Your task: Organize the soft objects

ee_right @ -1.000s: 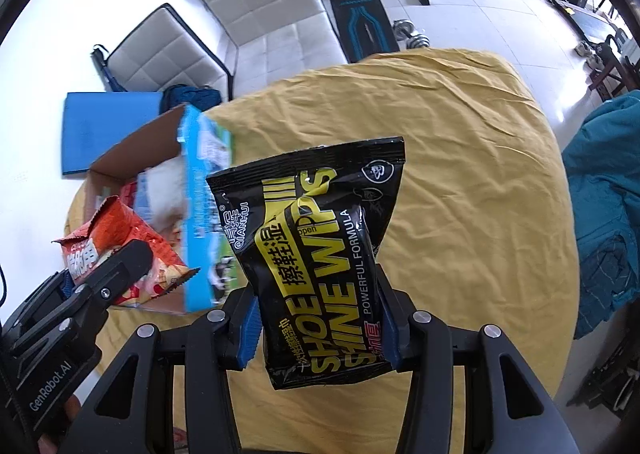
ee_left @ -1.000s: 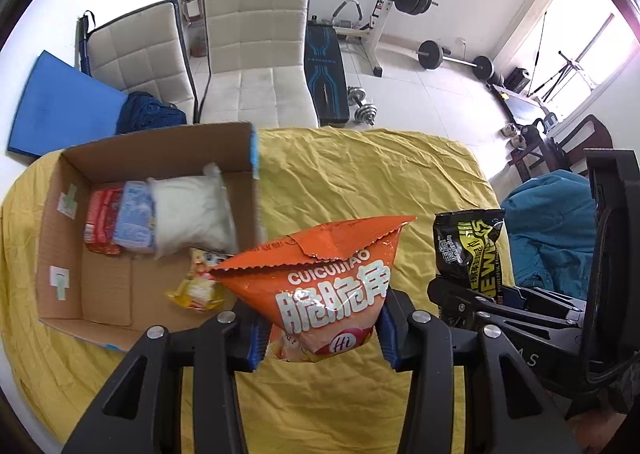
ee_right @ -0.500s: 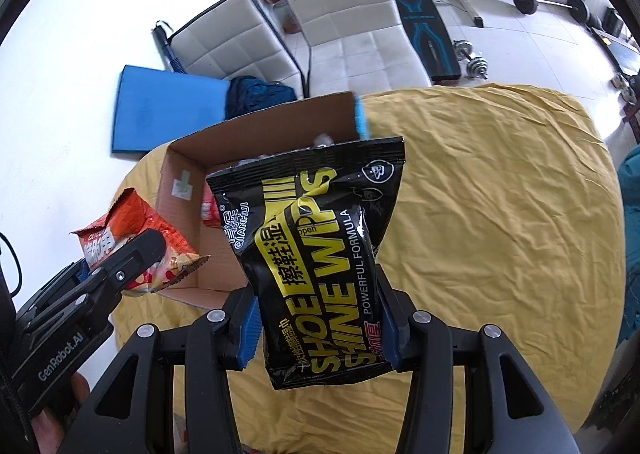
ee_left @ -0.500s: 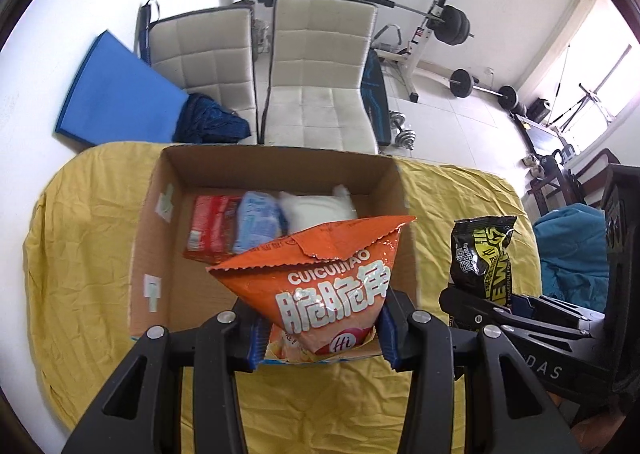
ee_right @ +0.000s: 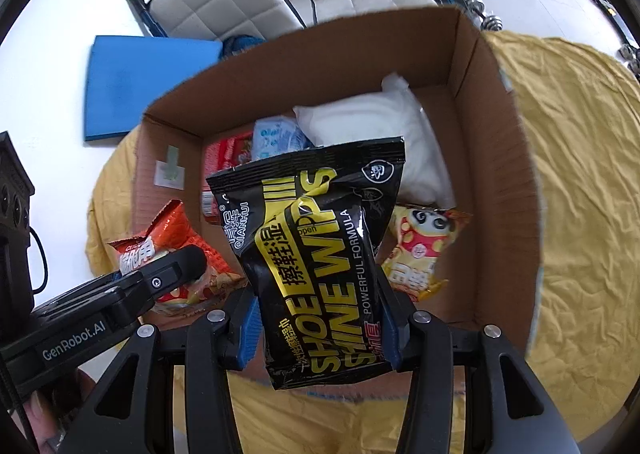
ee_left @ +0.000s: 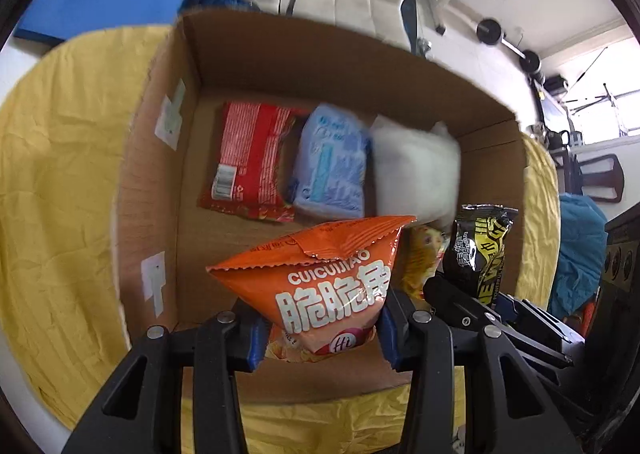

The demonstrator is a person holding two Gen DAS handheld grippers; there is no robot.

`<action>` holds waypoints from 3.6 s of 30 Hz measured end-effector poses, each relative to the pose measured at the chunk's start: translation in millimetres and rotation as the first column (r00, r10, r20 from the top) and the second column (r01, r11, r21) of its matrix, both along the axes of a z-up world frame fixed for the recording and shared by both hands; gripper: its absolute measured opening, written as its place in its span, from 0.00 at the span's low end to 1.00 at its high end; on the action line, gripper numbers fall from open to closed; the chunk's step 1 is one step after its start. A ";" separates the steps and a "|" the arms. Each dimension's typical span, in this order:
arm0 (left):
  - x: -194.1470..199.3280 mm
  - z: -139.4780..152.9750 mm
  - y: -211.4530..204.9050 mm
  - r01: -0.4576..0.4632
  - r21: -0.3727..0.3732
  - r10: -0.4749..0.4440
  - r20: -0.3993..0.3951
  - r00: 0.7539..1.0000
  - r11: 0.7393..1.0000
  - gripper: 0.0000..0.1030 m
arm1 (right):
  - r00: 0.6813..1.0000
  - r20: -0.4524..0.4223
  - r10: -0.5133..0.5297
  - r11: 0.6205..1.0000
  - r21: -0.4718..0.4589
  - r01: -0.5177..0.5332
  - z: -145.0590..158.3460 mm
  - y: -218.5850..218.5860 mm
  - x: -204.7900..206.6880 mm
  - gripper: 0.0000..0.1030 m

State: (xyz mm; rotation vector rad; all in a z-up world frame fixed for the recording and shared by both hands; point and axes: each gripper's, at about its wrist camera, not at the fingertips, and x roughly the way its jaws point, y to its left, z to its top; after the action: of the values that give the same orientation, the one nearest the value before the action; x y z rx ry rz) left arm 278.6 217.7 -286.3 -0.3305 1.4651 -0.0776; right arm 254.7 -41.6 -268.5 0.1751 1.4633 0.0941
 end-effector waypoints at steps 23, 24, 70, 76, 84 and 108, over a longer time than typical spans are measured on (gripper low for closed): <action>-12.4 -109.3 1.1 0.072 -0.014 -0.074 -0.243 0.967 0.997 0.41 | 0.990 -0.140 -0.019 0.996 -0.086 0.007 -116.1 37.9 18.7 0.51; -15.0 -109.1 -0.1 0.071 -0.013 -0.072 -0.243 0.967 0.997 0.41 | 0.989 -0.144 -0.019 0.996 -0.090 0.006 -118.1 39.7 19.4 0.51; -130.3 147.1 -49.2 -0.063 0.211 -0.005 0.308 0.951 0.975 0.93 | 0.964 0.220 0.153 0.976 -0.187 -0.112 123.3 95.6 -98.4 1.00; -167.4 194.5 -62.4 -0.060 0.217 -0.026 0.376 0.926 0.974 0.93 | 0.945 0.289 0.151 0.976 -0.198 -0.095 183.0 84.5 -140.1 1.00; -204.3 237.0 -68.9 -0.086 0.226 -0.021 0.430 0.903 0.970 0.93 | 0.922 0.363 0.133 0.979 -0.196 -0.063 238.9 70.2 -184.5 1.00; -237.4 260.4 -67.1 -0.118 0.247 -0.011 0.465 0.885 0.962 0.93 | 0.892 0.426 0.153 0.965 -0.260 -0.041 276.5 72.7 -209.6 1.00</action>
State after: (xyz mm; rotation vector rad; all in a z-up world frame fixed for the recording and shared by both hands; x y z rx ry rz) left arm 41.2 150.6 -25.9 -0.1160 0.9717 0.0849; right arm 45.1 31.1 8.0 -0.1198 1.0128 0.0307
